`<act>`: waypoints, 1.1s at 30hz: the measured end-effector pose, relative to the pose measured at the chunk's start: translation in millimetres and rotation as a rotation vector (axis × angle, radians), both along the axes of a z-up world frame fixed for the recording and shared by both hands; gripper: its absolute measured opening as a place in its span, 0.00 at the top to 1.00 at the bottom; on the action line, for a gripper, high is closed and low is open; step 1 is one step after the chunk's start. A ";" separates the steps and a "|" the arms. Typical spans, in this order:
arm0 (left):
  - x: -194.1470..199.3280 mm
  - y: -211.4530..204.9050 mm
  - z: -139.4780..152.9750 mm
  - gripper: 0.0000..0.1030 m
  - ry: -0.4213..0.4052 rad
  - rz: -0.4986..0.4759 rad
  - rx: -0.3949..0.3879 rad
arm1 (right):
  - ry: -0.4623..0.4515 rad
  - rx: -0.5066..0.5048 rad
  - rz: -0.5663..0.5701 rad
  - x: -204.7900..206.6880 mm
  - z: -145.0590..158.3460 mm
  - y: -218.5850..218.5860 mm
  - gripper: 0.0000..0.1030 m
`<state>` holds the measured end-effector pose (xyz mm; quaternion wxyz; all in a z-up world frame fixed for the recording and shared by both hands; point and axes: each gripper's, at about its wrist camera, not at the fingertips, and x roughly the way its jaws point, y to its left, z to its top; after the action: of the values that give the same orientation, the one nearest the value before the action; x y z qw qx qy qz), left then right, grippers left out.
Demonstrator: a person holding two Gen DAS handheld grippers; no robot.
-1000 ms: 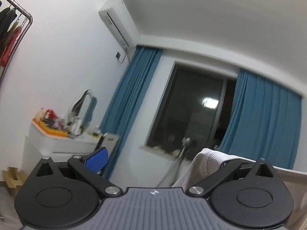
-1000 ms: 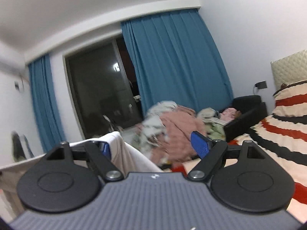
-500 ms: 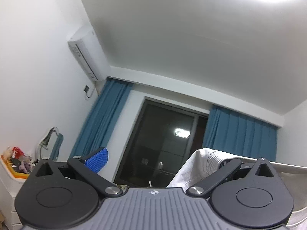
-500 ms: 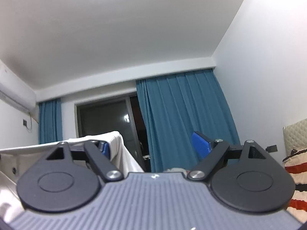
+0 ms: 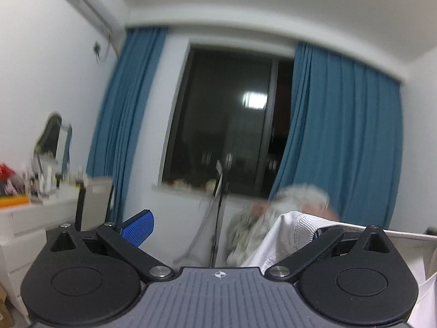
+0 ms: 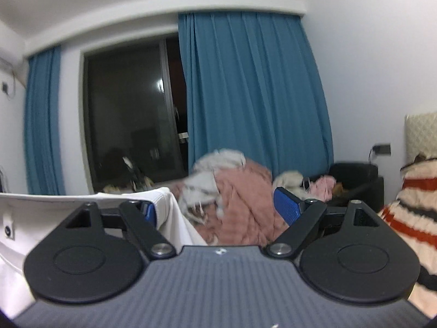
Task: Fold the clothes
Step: 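Lower the T-shirt flat onto the blanket with both grippers and open them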
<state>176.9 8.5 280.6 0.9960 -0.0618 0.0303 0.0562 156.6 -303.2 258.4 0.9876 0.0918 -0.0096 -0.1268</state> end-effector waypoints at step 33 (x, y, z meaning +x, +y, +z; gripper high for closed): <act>301.4 16.4 -284.6 0.00 0.637 -0.245 0.135 | 0.605 -0.034 0.297 248.3 -236.8 54.8 0.20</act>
<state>478.4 24.8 -4.0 0.9377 0.0288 0.3432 -0.0454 404.9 -248.3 21.6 0.9548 0.0338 0.2954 -0.0028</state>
